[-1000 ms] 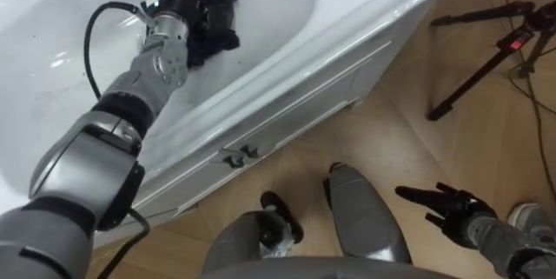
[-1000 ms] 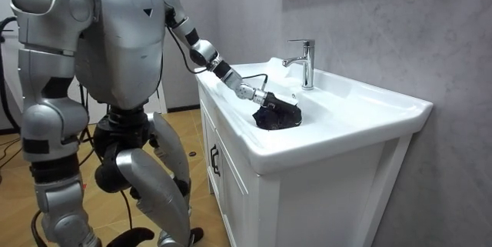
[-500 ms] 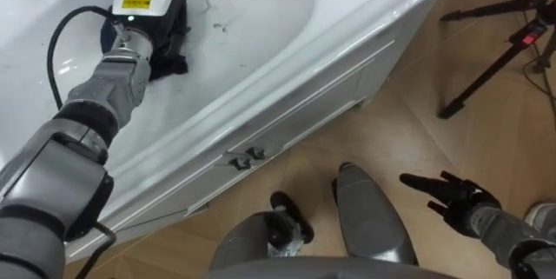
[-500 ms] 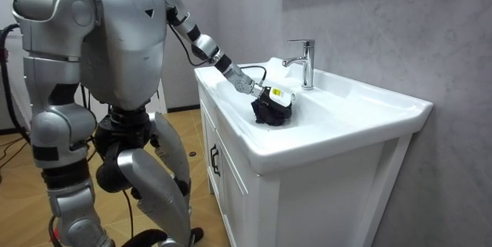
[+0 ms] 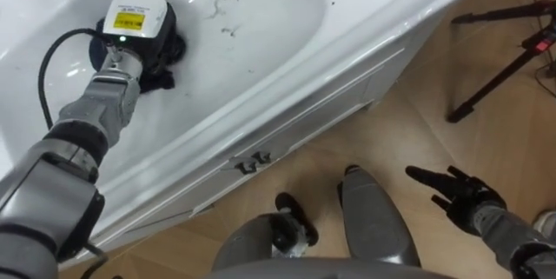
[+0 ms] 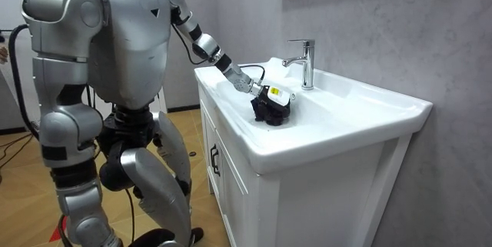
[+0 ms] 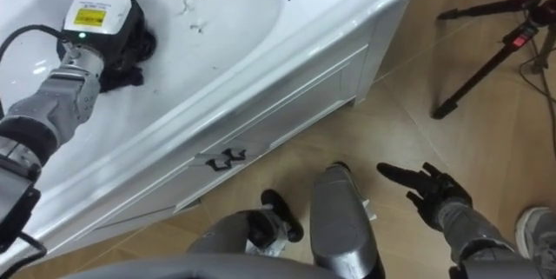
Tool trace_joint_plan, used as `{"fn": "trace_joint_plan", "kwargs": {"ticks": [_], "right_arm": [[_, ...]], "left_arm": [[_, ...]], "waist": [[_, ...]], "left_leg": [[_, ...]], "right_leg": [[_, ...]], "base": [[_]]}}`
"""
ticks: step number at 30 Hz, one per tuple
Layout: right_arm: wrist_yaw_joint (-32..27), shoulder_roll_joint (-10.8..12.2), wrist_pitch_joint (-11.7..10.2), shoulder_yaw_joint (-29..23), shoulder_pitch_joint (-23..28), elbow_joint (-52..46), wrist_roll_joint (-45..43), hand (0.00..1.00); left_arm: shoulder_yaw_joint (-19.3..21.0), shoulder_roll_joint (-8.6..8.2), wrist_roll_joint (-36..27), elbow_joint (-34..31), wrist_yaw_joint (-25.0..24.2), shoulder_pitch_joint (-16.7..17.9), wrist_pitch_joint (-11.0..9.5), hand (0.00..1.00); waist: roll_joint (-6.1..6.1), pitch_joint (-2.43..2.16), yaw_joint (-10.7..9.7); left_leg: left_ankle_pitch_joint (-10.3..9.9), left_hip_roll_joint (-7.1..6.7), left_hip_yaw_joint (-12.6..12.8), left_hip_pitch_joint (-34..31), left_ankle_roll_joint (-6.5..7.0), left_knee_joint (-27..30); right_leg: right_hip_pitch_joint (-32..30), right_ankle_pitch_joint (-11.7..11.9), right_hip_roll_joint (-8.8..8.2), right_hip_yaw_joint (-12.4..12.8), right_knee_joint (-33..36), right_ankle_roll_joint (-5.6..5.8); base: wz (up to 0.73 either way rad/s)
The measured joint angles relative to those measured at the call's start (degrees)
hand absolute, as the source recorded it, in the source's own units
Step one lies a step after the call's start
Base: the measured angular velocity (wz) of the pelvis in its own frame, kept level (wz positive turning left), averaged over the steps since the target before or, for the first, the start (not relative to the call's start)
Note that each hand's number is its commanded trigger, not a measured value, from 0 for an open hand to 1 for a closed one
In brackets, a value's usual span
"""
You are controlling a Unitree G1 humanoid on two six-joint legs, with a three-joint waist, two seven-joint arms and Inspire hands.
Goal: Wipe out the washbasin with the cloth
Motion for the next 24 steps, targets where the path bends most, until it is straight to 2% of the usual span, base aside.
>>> {"fn": "trace_joint_plan", "kwargs": {"ticks": [7, 12, 14, 15, 16, 18, 20, 24], "right_arm": [[0.03, 0.43, 0.21, 0.34, -0.37, 0.65, 0.38, 0.0], [0.0, 0.79, 0.21, 0.6, -0.17, 1.3, 0.85, 0.0], [-0.23, 1.18, 0.14, 0.57, 0.19, 1.19, 0.76, 0.0], [-0.7, 1.79, 0.03, 0.55, 0.16, 0.98, 0.53, 0.0], [-1.14, 2.5, 0.04, 0.55, 0.15, 0.8, 0.48, 0.0], [-1.64, 3.31, 0.04, 0.57, 0.23, 0.8, 0.52, 0.0], [-2.46, 3.55, 0.09, 0.57, 0.46, 0.81, 0.5, 0.0], [-2.99, 3.53, 0.09, 0.53, 0.49, 0.64, 0.52, 0.0]], "left_arm": [[0.62, 0.08, -1.12, -1.22, 0.7, 2.18, -0.02, 1.0], [2.57, -0.27, -6.31, -0.89, 0.36, 4.92, -0.03, 1.0], [5.54, -0.8, -8.38, -0.85, 0.26, 5.92, -0.03, 1.0], [7.54, -1.18, -10.16, -0.72, 0.15, 6.46, -0.07, 1.0], [9.23, -1.48, -12.03, -0.52, -0.02, 6.71, -0.12, 1.0], [10.99, -1.73, -14.05, -0.41, -0.09, 7.16, -0.24, 1.0], [12.1, -2.38, -14.22, -0.47, -0.03, 7.18, -0.33, 1.0], [13.11, -2.68, -14.17, -0.47, 0.11, 7.4, -0.4, 1.0]], "waist": [[-0.69, -1.01, 0.84], [-1.29, -1.08, 2.26], [-1.62, -1.06, 2.83], [-2.28, -0.91, 3.55], [-2.63, -1.09, 3.88], [-3.24, -1.15, 4.45], [-3.89, -1.47, 5.37], [-4.02, -1.59, 5.43]], "left_leg": [[-0.01, 0.03, -0.02, 0.39, 0.02, -0.04], [-0.01, 0.16, 0.04, 2.35, 0.01, -0.44], [0.06, 0.04, -0.01, 2.74, -0.09, -0.91], [0.12, 0.04, -0.11, 2.8, -0.17, -0.91], [0.16, 0.04, -0.35, 2.83, -0.23, -0.88], [0.19, 0.03, -0.9, 2.82, -0.27, -0.75], [0.18, 0.05, -1.01, 2.68, -0.26, -0.79], [0.17, 0.07, -1.06, 2.71, -0.24, -0.9]], "right_leg": [[0.54, 0.26, 0.08, -0.02, -0.83, 0.04], [2.53, 0.24, 0.3, 0.05, -1.35, 0.02], [2.69, 0.21, 0.28, 0.06, -1.33, 0.02], [2.75, 0.18, 0.32, 0.05, -1.28, -0.02], [2.84, 0.16, 0.36, -0.02, -1.24, -0.06], [3.12, 0.13, 0.52, -0.07, -1.29, -0.03], [3.15, 0.15, 0.52, -0.14, -1.32, 0.01], [3.32, 0.25, 0.53, -0.23, -1.49, 0.08]], "base": [[-0.02], [-0.01], [0.0], [0.0], [0.05], [0.08], [0.03], [0.0]]}}
